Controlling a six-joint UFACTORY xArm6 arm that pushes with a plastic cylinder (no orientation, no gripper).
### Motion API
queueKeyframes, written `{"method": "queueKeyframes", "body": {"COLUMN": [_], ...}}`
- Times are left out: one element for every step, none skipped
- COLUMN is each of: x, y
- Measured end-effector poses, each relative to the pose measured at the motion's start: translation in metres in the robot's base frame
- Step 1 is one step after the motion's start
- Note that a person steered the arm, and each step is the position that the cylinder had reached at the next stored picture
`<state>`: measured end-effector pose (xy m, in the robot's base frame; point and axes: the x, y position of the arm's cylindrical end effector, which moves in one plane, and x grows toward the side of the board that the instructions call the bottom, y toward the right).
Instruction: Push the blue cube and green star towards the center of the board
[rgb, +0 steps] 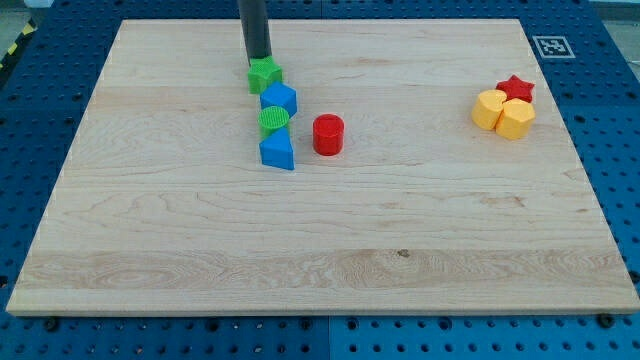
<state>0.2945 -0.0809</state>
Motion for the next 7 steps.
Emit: {"method": "queueKeyframes", "body": {"x": [0.021,0.024,0.025,0.025,0.026,0.042,0.057], "y": [0.003,-0.017,-0.053,-0.043,-0.026,-0.014,0.001]}}
